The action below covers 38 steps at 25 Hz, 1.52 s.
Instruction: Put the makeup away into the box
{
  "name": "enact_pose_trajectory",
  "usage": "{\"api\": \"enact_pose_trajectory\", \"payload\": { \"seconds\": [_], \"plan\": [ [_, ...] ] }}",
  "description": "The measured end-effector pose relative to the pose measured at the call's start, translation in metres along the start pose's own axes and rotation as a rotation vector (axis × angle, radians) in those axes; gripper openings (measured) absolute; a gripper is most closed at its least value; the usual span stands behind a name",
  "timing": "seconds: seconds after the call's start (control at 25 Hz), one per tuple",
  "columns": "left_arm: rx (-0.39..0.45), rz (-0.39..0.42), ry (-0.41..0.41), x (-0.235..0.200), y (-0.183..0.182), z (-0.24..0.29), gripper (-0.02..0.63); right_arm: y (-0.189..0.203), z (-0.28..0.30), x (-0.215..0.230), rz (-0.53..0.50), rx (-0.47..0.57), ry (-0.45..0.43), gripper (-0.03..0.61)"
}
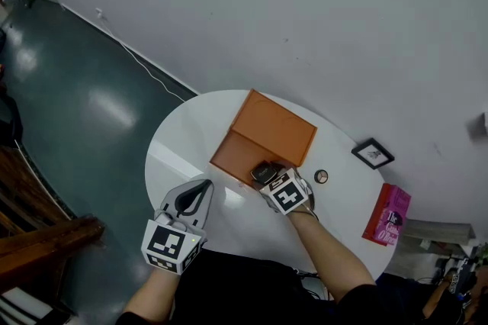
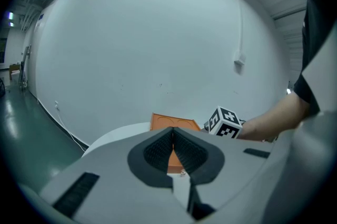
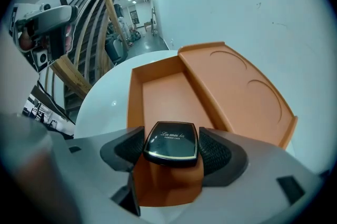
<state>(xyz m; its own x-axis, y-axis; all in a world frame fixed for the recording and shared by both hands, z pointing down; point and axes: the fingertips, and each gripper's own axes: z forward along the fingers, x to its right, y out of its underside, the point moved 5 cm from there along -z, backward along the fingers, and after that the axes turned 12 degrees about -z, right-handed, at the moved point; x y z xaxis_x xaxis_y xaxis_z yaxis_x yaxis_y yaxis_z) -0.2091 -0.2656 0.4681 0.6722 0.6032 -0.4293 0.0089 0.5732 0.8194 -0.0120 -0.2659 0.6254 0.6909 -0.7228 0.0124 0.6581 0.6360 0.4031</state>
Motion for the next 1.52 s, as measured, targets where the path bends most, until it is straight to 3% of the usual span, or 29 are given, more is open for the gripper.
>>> {"api": "enact_pose_trajectory", "payload": {
  "seconds": [0.4, 0.8, 1.08, 1.28, 1.52],
  "plan": [
    [0.028, 0.044, 0.047, 0.016, -0.005, -0.027, 0.012, 0.001, -0.045, -0.008, 0.106, 0.145, 0.081, 0.285],
    [0.098, 0.103, 0.146, 0.048, -0.022, -0.053, 0.012, 0.001, -0.142, -0.023, 0.18, 0.378, 0.277, 0.284],
    [0.106, 0.121, 0.169, 0.066, -0.028, -0.051, 0.012, 0.002, -0.216, -0.022, 0.234, 0.613, 0.368, 0.282],
    [0.093, 0.154, 0.178, 0.091, -0.029, -0.034, 0.012, 0.022, -0.242, -0.017, 0.249, 0.709, 0.403, 0.282],
    [0.069, 0.167, 0.15, 0.137, -0.019, 0.003, 0.013, 0.082, -0.266, 0.007, 0.265, 0.748, 0.404, 0.278]
  ]
}}
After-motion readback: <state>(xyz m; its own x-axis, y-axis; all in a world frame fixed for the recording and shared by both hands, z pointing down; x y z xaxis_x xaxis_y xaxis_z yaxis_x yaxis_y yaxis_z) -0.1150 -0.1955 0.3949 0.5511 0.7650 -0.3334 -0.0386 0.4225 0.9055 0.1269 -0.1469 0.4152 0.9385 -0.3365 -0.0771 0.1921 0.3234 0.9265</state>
